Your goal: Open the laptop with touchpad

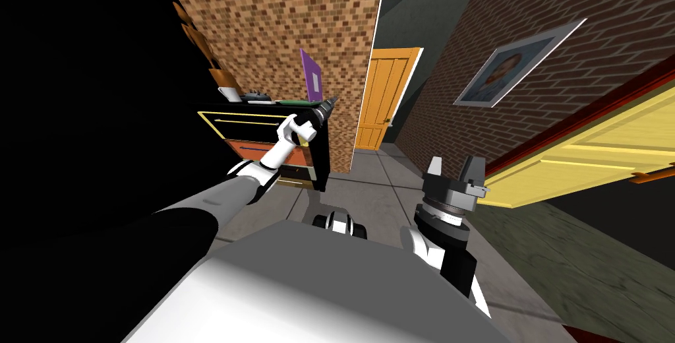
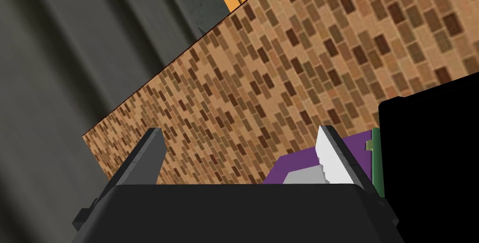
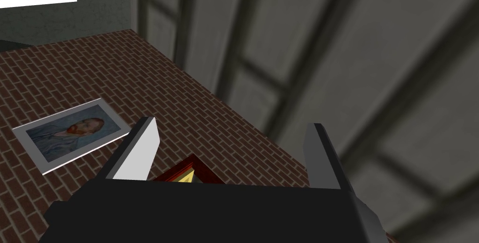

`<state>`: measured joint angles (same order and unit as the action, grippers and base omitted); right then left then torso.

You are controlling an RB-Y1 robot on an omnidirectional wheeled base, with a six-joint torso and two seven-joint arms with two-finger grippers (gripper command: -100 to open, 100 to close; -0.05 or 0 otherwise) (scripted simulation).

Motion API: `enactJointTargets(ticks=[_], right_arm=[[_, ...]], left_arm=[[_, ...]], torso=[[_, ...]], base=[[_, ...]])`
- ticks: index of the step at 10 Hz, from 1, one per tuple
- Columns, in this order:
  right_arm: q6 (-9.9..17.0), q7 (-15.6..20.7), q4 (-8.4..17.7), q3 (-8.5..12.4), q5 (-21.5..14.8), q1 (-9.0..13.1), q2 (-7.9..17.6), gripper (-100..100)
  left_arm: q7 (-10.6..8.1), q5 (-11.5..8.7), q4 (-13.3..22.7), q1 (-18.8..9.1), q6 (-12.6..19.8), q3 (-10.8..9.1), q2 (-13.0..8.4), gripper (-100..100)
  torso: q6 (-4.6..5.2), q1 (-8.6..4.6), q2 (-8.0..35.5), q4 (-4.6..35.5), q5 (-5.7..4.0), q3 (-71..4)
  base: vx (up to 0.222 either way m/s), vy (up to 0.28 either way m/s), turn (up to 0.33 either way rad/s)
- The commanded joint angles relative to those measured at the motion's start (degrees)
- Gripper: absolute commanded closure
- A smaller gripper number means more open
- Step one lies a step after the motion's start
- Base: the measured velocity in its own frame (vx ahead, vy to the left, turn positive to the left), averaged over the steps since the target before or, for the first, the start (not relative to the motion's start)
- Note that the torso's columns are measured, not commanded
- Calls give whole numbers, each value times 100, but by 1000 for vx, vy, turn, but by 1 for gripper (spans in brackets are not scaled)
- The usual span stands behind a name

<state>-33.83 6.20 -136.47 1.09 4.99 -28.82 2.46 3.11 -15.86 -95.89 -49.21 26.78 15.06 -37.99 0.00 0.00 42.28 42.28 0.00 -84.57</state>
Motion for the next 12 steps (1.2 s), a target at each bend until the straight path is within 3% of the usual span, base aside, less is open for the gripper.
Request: enactJointTargets(ticks=[1, 2, 3, 4, 5, 7, 12], right_arm=[[0, 0, 0, 0, 0, 0, 0, 0], [0, 0, 0, 0, 0, 0, 0, 0], [0, 0, 0, 0, 0, 0, 0, 0], [0, 0, 0, 0, 0, 0, 0, 0], [0, 0, 0, 0, 0, 0, 0, 0], [0, 0, 0, 0, 0, 0, 0, 0], [0, 0, 0, 0, 0, 0, 0, 0]], left_arm=[[29, -90, 369, -482, 316, 93, -178, -100], [29, -90, 369, -548, 316, 93, -178, -100], [54, -160, 666, -803, 584, 170, -329, -100], [54, -160, 668, -948, 588, 170, -329, -100], [79, -225, 955, -1151, 798, 246, -474, -100], [79, -225, 970, -1336, 851, 246, -474, -100], [153, -395, 1809, -2288, 1587, 461, -869, -100]], torso=[[0, -2, -4, -1, 0, -2], [1, -1, -2, -1, 0, -2], [0, 6, 4, 1, 2, 2], [0, 3, 2, 1, 1, 1], [0, 1, 1, 0, 0, 1], [1, -1, -1, -1, -1, -1], [1, -1, 0, 0, -1, -1]], base=[[22, -36, 3], [7, -16, -1], [15, -25, -5], [20, -26, 1], [31, -37, -2], [19, -21, 2], [33, -26, 2]])
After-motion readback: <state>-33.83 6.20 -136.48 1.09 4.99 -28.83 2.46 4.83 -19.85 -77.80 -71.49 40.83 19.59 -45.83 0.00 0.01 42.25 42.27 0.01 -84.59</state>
